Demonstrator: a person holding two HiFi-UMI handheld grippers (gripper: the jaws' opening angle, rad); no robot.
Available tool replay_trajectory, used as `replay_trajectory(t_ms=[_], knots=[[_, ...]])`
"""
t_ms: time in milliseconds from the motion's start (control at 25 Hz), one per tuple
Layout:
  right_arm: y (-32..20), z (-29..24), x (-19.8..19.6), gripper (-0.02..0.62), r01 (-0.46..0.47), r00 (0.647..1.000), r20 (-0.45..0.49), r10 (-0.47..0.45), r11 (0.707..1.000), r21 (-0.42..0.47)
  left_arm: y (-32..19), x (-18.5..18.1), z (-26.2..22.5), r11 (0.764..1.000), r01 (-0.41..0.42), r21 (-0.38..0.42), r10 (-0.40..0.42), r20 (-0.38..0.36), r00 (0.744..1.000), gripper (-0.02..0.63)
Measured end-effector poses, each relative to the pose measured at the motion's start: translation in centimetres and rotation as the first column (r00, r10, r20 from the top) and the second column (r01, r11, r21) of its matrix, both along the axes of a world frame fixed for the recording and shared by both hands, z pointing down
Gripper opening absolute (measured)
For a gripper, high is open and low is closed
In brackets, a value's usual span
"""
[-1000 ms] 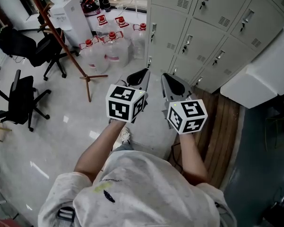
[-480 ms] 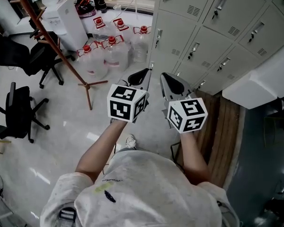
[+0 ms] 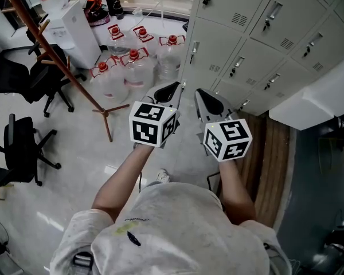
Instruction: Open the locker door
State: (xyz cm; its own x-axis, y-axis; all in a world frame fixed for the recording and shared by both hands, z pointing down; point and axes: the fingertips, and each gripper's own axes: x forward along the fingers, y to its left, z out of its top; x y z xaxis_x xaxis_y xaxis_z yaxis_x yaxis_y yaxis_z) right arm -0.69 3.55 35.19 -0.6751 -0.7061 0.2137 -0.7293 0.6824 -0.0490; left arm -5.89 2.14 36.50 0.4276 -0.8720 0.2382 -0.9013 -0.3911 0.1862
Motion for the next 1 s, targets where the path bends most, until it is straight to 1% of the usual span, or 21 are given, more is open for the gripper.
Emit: replay_trajectory(t_ms=[240,640,840,1000], knots=[[-1.3,0.3,-1.8,0.003,-0.006,1.000,-0.005,0.006,1.000,0.005,-1.2,-1.7,0.4,1.000,-0.014,0.000,0.014,0.003,1.000,0.006],[-4.1,0.5,-4.0,0.003,0.011,1.000,0.007,-0.011,1.000,0.012,-3.7,-3.9,0.9,1.000,0.003,-0.001,-0.003,0.006,1.000,0.006],[-6.7,0.6,-4.4,0.003,0.020,1.000,0.022,-0.021,1.000,0.018,-6.2,-4.6,0.9,1.000,0.018,0.005,-0.018,0.018,1.000,0.006],[-9.2,0.7,-4.3,0.003,0.025,0.999,0.034,-0.026,0.999,0.024,-8.7,-4.5,1.0,1.000,0.023,0.006,-0.023,0.029,0.999,0.006]])
